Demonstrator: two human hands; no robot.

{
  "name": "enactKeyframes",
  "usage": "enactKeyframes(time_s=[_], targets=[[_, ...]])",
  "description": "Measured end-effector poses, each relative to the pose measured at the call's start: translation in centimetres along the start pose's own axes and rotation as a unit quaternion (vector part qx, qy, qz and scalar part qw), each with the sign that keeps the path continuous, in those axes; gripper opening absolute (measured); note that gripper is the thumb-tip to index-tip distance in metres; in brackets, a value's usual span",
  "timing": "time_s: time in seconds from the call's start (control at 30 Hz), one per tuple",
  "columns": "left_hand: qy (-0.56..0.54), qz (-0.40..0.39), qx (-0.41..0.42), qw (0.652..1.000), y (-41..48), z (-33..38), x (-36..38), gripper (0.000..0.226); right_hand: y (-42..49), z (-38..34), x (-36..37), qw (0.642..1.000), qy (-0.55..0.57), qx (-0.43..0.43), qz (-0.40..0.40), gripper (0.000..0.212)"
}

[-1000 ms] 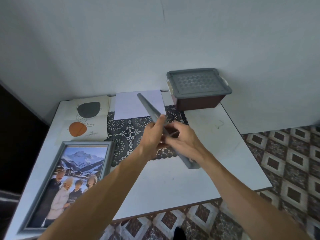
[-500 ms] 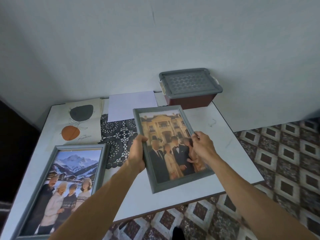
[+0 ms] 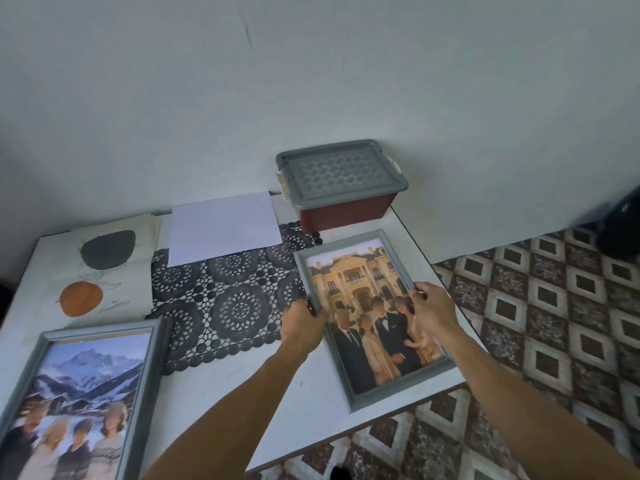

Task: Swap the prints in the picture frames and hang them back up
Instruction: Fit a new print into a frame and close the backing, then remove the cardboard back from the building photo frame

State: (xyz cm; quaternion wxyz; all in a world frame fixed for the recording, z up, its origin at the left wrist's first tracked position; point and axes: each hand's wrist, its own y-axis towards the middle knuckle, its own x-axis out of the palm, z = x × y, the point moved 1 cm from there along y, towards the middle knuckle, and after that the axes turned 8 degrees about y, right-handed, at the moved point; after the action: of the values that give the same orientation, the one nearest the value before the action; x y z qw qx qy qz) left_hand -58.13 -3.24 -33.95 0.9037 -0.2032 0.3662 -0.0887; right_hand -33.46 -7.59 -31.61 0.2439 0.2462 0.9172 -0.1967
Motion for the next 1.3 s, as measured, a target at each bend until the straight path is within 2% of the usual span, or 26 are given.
enactKeyframes(time_s=[0.33, 0.7, 0.77, 0.83, 0.9, 0.97, 1.07, 1.17, 1.3], targets=[[0.024, -0.005, 0.01, 1.0, 2.3, 3.7, 4.0, 0.033, 4.9, 2.4, -1.9, 0.999, -0.012, 0.025, 0.044, 0.023], [0.14, 0.013, 0.026, 0.99, 2.8, 5.1, 4.8, 0.027, 6.2, 4.2, -1.5, 0.996, -0.086, -0.001, 0.03, 0.018], [0.148, 0.009, 0.027, 0.989, 2.7, 5.2, 4.7, 0.026, 6.3, 4.1, -1.2, 0.994, -0.102, -0.003, 0.026, 0.012], [0.139, 0.0, 0.029, 0.99, 2.6, 5.1, 4.6, 0.025, 6.2, 3.7, -0.8, 0.992, -0.123, -0.018, 0.019, 0.004], [0.129, 0.003, 0.037, 0.991, 2.3, 4.8, 4.2, 0.026, 5.9, 3.0, 0.0, 0.983, -0.167, -0.062, 0.039, 0.024], [0.123, 0.016, 0.04, 0.992, 1.8, 4.4, 3.4, 0.029, 4.7, 1.0, 1.0, 0.977, -0.168, -0.12, 0.047, 0.026], [0.105, 0.044, 0.042, 0.993, 0.9, 3.2, 1.3, 0.021, 2.7, -2.2, 4.0, 0.976, -0.082, -0.194, -0.047, 0.012], [0.092, 0.086, 0.043, 0.991, -0.4, 1.0, -1.8, 0.016, 0.0, -4.6, 8.1, 0.961, -0.036, -0.241, -0.128, 0.015], [0.092, 0.15, 0.006, 0.984, -2.5, -3.2, -6.7, 0.018, -4.4, -7.3, 13.9, 0.944, -0.027, -0.267, -0.194, 0.018]])
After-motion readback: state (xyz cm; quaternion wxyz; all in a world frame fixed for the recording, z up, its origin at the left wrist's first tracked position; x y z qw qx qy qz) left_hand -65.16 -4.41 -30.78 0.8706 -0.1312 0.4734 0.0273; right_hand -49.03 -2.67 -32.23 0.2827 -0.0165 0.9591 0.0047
